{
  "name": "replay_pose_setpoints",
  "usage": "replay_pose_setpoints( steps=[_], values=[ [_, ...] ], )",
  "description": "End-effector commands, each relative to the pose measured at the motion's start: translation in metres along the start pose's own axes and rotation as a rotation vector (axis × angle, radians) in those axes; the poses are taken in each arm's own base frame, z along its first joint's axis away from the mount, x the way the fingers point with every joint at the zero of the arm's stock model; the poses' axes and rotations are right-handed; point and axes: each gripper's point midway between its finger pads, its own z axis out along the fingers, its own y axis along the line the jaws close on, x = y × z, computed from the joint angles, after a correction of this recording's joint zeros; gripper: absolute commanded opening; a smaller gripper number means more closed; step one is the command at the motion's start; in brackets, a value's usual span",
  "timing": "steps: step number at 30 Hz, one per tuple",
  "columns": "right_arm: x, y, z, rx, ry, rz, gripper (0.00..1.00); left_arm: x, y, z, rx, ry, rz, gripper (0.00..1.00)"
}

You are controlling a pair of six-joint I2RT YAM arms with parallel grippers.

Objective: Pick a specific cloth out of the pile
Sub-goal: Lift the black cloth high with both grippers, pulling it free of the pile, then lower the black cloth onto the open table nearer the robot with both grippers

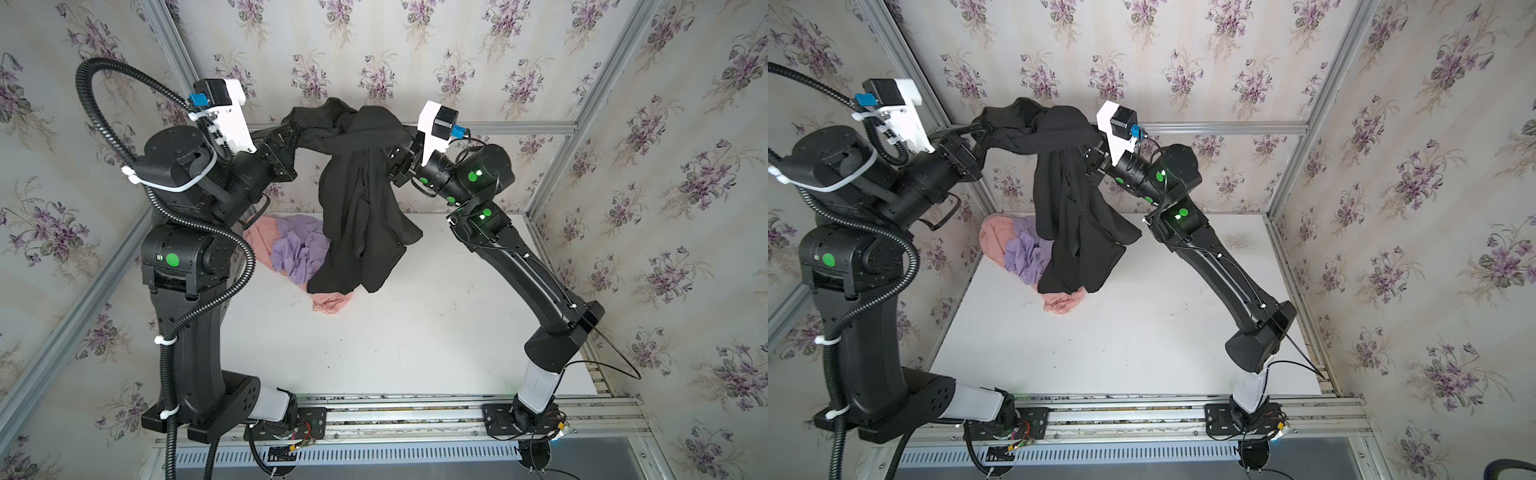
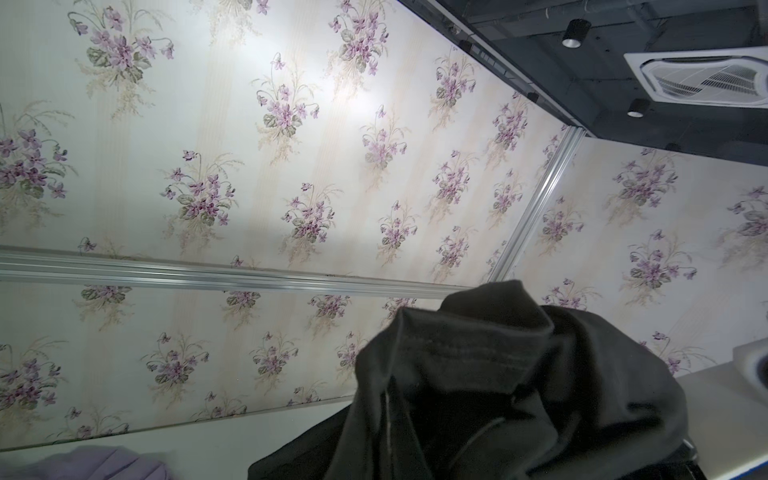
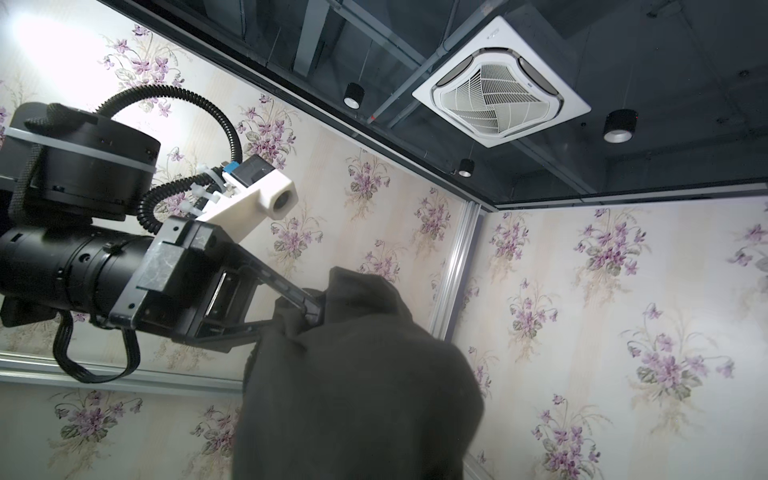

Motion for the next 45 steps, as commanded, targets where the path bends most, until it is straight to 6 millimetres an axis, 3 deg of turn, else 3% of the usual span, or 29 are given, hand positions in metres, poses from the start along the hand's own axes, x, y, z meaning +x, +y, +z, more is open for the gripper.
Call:
replay_pose_setpoints(
  steps=[1,7,13,18,29,31,32,37,45],
  values=[
    [-0.023,0.000,-0.005,0.004,0.009,-0.053,0.00,-0.025,-0.019,-0.010,0.071,-0.106,-0.022,0.00],
    [-0.047,0.005,-0.019,0.009,0.048,-0.116,0.00,-0.033,-0.041,-0.020,0.128,-0.142,-0.021,0.00],
    [-0.064,0.010,-0.040,0.031,0.072,-0.150,0.00,-0.018,-0.061,-0.021,0.177,-0.108,-0.015,0.00],
    [-0.065,0.013,-0.060,0.063,0.095,-0.173,0.00,-0.004,-0.067,-0.023,0.193,-0.076,-0.010,0.00],
    [-0.011,0.022,-0.103,0.127,0.191,-0.120,0.00,0.040,-0.066,-0.023,0.192,0.013,-0.001,0.00],
    [-0.003,0.021,-0.112,0.147,0.201,-0.112,0.00,0.056,-0.064,-0.016,0.185,0.049,-0.003,0.00],
    [0.001,0.021,-0.116,0.154,0.211,-0.107,0.00,0.053,-0.064,-0.027,0.192,0.036,-0.006,0.00],
    [0.023,0.017,-0.140,0.203,0.253,-0.065,0.00,0.079,-0.057,-0.028,0.177,0.080,-0.004,0.00],
    [0.082,0.028,-0.188,0.276,0.386,0.039,0.00,0.121,-0.043,-0.034,0.148,0.158,0.011,0.00]
  ],
)
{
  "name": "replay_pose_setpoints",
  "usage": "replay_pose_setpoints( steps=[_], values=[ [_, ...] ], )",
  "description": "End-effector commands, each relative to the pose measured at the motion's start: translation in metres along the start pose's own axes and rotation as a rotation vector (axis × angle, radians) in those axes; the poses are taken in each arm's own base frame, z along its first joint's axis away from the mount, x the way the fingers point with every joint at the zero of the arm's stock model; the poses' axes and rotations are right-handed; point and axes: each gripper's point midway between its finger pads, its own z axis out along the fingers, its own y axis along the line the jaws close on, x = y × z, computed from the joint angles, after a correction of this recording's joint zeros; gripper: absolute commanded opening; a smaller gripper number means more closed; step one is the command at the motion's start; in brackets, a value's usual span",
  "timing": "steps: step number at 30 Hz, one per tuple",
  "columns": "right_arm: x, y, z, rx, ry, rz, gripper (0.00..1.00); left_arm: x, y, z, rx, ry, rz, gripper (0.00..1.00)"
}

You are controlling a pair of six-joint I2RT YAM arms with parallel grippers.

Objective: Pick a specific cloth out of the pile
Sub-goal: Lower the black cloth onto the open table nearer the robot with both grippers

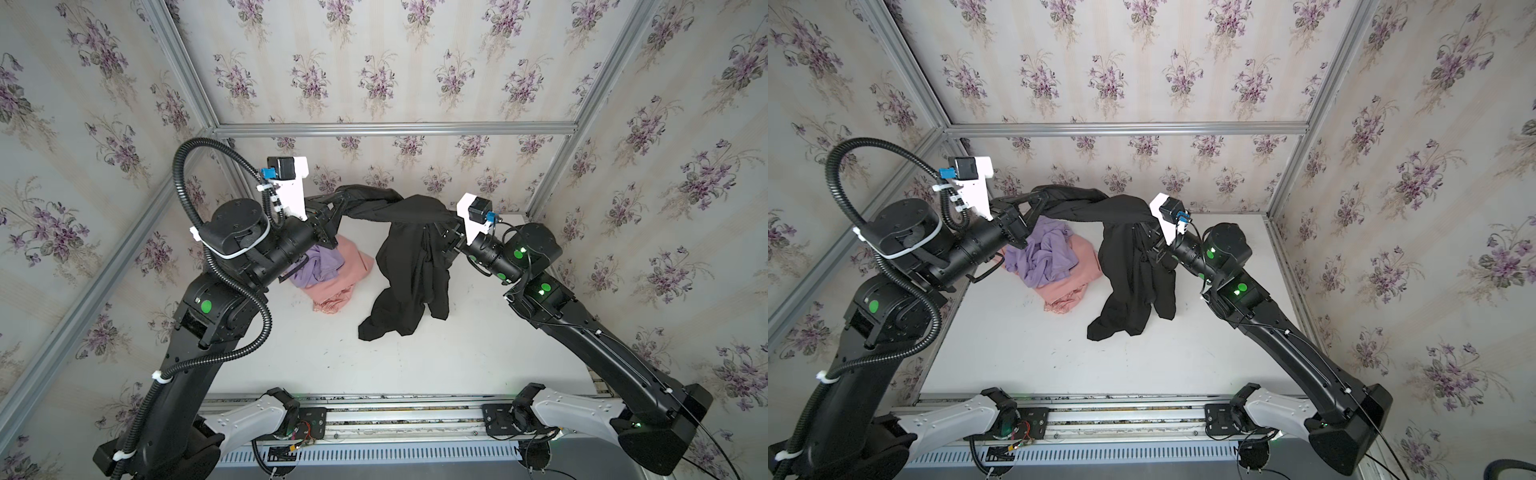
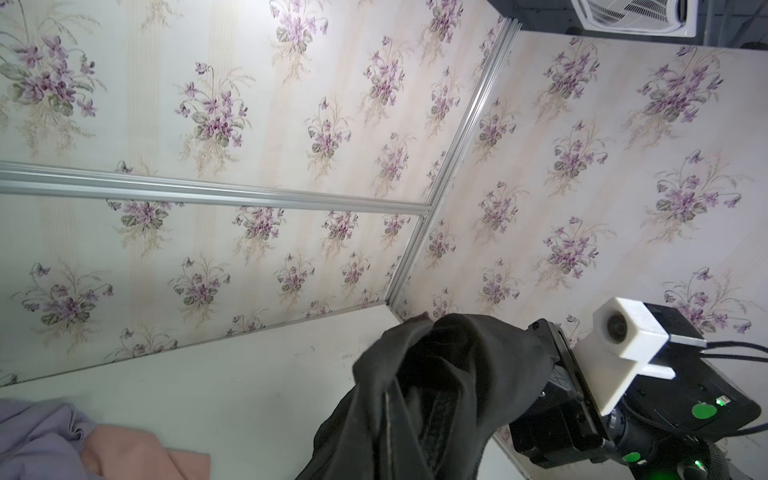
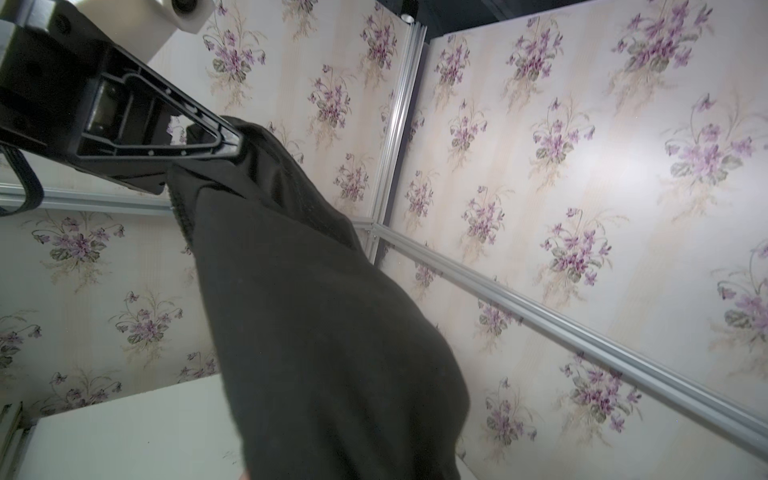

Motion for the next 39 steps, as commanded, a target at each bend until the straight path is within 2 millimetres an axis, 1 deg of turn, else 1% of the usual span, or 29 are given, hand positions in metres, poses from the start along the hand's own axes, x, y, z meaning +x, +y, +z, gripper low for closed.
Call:
replay_pose_setpoints(
  steps=[1,6,10,14,20,25,30,35,39],
  values=[
    [-0.001,-0.005,-0.012,0.051,-0.036,0.033,0.00,-0.002,0.004,-0.005,-0.014,-0.038,0.018,0.00],
    [0.036,0.001,-0.025,0.069,0.016,0.112,0.00,0.020,0.011,-0.011,-0.026,-0.002,0.012,0.00],
    [0.066,0.008,-0.028,0.059,0.069,0.199,0.00,0.045,0.020,-0.014,-0.042,0.040,-0.001,0.00],
    [0.089,0.016,-0.030,0.037,0.128,0.256,0.00,0.062,0.029,-0.017,-0.070,0.065,-0.002,0.00],
    [0.115,0.020,-0.041,0.049,0.217,0.275,0.00,0.079,0.039,-0.021,-0.100,0.093,0.015,0.00],
    [0.142,0.027,-0.050,0.049,0.301,0.305,0.00,0.093,0.048,-0.023,-0.136,0.125,0.022,0.00],
    [0.168,0.033,-0.062,0.053,0.392,0.321,0.00,0.102,0.057,-0.019,-0.178,0.152,-0.016,0.00],
    [0.185,0.038,-0.077,0.058,0.466,0.342,0.00,0.123,0.062,-0.010,-0.191,0.221,-0.048,0.00],
    [0.202,0.047,-0.088,0.043,0.532,0.369,0.00,0.135,0.069,-0.011,-0.216,0.253,-0.049,0.00]
  ],
)
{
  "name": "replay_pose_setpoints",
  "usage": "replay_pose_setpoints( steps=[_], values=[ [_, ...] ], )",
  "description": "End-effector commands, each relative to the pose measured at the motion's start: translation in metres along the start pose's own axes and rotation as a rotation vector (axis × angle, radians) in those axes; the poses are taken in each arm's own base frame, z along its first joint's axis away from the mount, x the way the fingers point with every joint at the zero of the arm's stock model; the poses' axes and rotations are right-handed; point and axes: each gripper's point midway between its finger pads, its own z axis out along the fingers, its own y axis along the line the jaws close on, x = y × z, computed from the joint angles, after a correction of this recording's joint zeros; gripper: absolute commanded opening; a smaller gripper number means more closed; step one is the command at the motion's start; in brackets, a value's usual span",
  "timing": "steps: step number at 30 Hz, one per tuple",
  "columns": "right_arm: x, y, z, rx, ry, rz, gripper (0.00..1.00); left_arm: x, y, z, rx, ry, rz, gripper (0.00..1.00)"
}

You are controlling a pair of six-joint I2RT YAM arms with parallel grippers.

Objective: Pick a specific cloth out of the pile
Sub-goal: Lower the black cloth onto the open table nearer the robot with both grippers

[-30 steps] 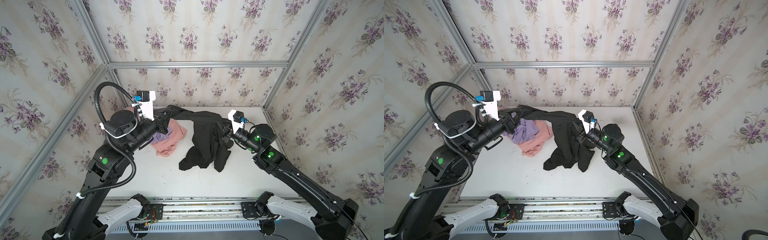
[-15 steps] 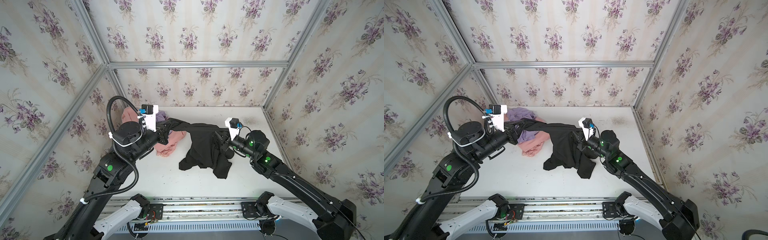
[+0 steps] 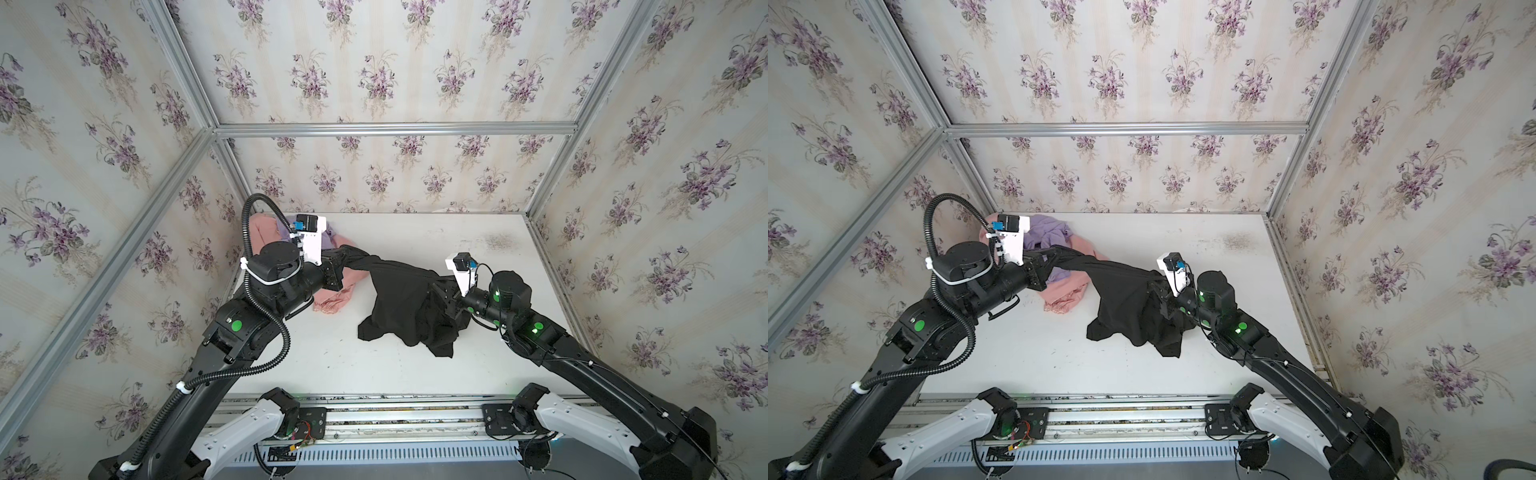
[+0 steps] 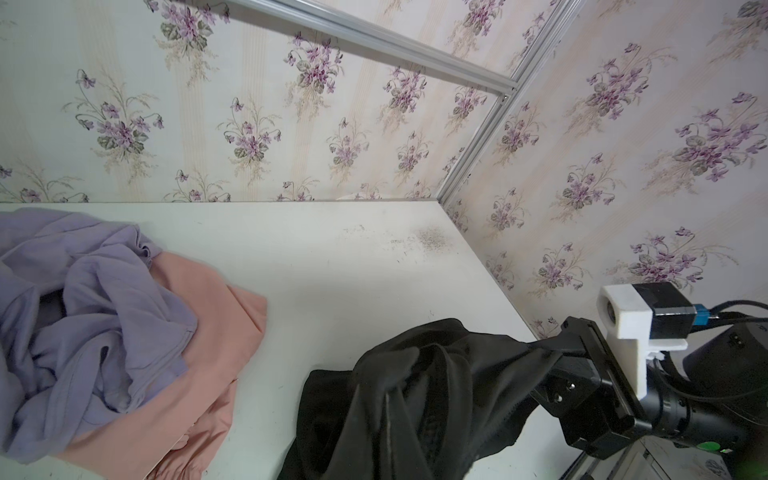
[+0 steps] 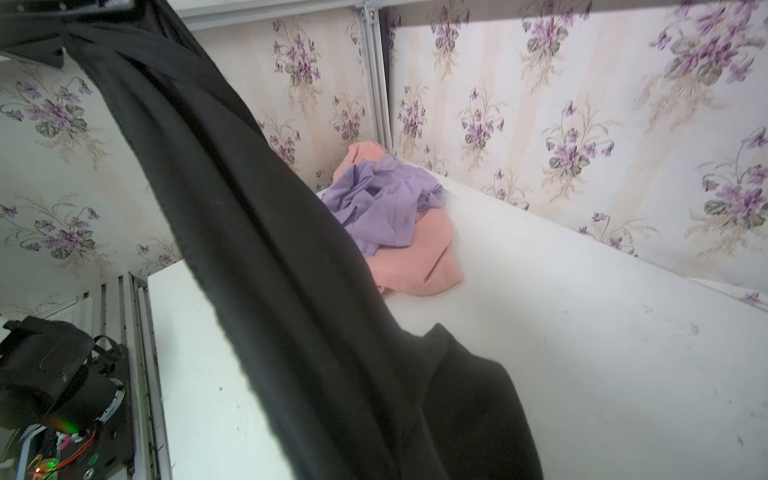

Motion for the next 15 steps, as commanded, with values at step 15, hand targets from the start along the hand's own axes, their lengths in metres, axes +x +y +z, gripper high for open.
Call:
replay_pose_setpoints(
  steps=[15],
  values=[
    [0.075,-0.018,0.001,0.082,0.306,0.009,0.00,0.022,0.050,0.025,-0.200,0.067,0.025,0.00]
  ],
)
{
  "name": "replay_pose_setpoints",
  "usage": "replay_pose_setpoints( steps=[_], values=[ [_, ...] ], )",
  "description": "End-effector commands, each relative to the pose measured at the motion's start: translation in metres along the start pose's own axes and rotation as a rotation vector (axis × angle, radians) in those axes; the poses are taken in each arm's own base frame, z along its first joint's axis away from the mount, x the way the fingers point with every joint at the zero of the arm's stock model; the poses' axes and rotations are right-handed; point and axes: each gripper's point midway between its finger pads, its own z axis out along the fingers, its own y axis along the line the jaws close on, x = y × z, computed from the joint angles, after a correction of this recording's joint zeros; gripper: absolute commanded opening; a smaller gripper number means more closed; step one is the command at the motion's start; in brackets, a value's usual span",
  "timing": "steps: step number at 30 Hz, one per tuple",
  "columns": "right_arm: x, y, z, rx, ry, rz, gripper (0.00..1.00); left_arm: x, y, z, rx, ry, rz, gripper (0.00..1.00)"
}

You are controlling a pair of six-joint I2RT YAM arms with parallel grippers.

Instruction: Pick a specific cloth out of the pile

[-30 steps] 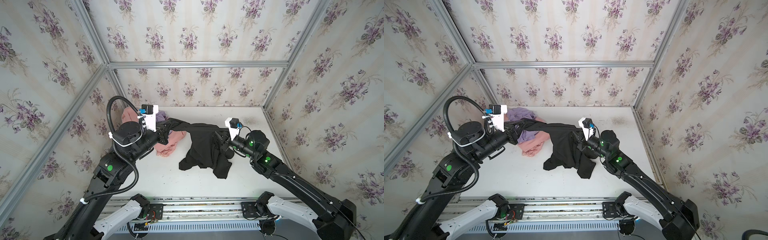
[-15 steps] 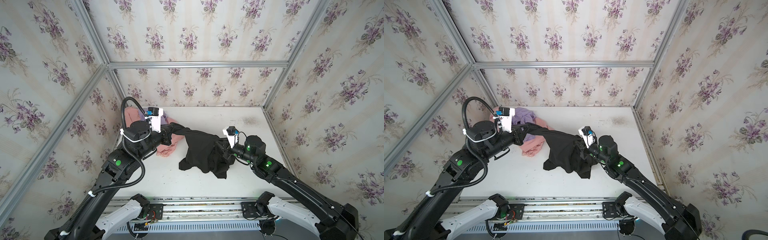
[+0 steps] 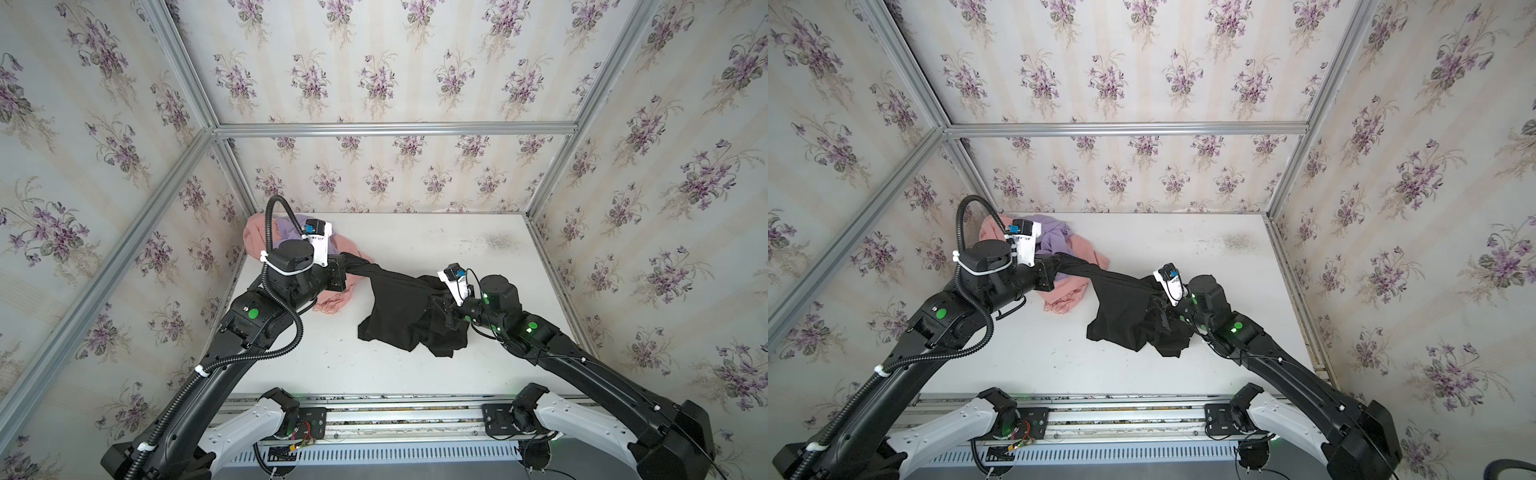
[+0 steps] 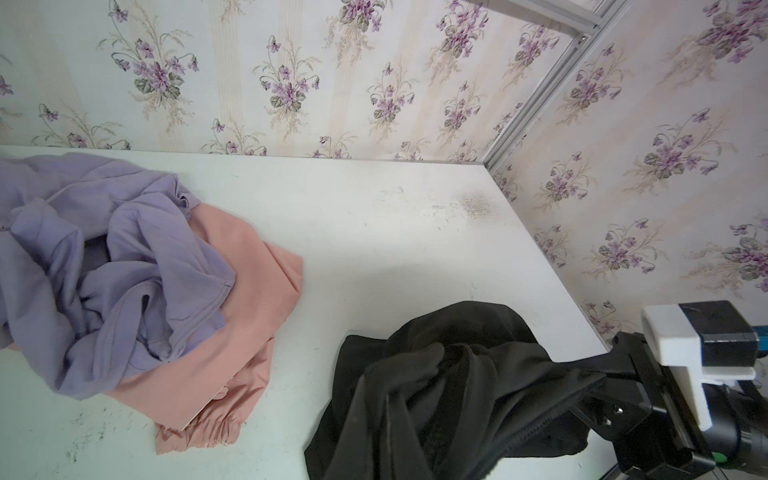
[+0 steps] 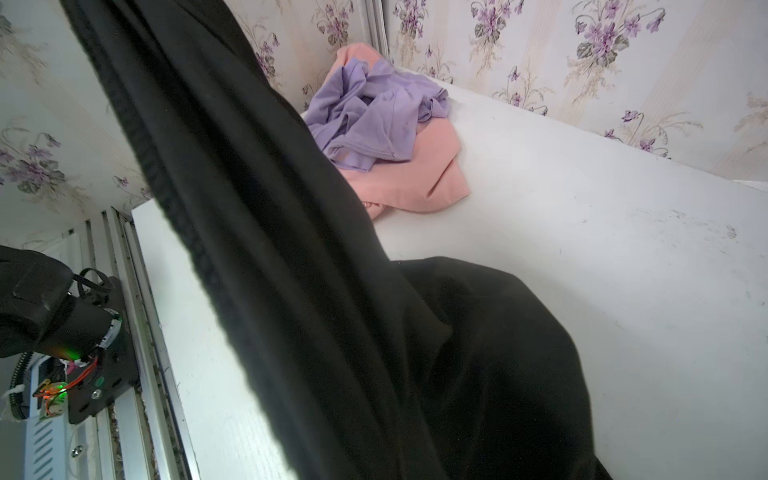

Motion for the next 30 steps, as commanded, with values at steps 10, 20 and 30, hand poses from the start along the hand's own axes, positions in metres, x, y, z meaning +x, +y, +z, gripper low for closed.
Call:
replay_pose_setpoints(
  steps=[10,20,30],
  values=[
    [0.049,-0.003,0.010,-0.002,0.197,0.029,0.01,0.042,0.041,0.021,-0.128,0.082,-0.059,0.00],
    [0.096,0.026,0.022,-0.149,0.323,0.139,0.08,0.095,0.069,0.034,-0.173,0.177,-0.167,0.00],
    [0.128,0.050,0.032,-0.224,0.399,0.190,0.16,0.147,0.085,0.050,-0.206,0.273,-0.258,0.00]
  ],
)
